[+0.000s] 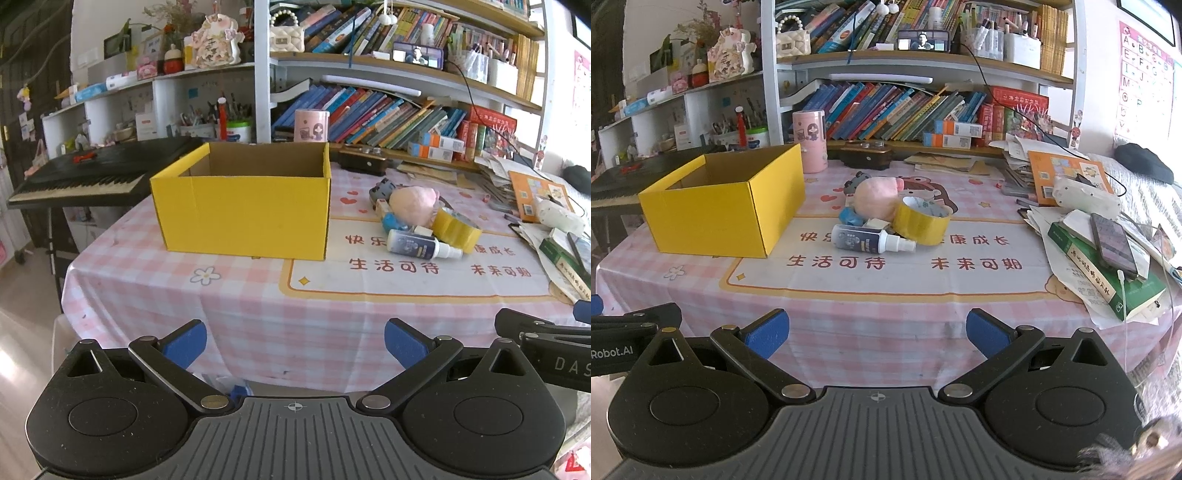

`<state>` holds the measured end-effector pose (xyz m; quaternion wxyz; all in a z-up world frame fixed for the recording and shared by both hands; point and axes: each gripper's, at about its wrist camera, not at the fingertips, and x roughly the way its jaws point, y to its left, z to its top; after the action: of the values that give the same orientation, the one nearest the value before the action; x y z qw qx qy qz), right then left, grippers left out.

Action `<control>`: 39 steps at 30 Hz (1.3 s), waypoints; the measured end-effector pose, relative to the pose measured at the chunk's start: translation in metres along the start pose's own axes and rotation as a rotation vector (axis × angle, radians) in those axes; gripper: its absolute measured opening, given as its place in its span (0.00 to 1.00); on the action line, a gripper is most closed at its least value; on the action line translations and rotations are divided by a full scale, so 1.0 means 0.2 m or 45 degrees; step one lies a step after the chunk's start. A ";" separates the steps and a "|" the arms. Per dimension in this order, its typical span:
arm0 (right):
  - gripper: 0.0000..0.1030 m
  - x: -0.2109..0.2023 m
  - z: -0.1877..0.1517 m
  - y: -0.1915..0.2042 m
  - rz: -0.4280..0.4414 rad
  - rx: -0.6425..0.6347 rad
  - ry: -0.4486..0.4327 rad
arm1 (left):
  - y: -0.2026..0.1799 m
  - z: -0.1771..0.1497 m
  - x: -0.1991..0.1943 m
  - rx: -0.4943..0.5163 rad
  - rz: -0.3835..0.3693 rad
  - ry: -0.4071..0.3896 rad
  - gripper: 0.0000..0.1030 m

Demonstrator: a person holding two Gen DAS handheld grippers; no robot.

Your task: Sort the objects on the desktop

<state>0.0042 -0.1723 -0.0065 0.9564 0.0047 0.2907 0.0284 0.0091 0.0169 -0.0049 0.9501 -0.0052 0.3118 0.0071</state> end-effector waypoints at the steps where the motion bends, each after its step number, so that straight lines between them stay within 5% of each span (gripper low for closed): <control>1: 1.00 0.00 0.00 0.00 0.000 0.000 0.002 | 0.00 0.00 0.00 -0.001 0.001 0.002 1.00; 39: 1.00 0.19 0.08 -0.15 0.014 -0.004 0.094 | -0.15 0.07 0.16 -0.018 0.025 0.075 1.00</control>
<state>0.0458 -0.2005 -0.0150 0.9449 0.0038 0.3257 0.0341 0.0430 -0.0125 -0.0127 0.9403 -0.0092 0.3397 0.0187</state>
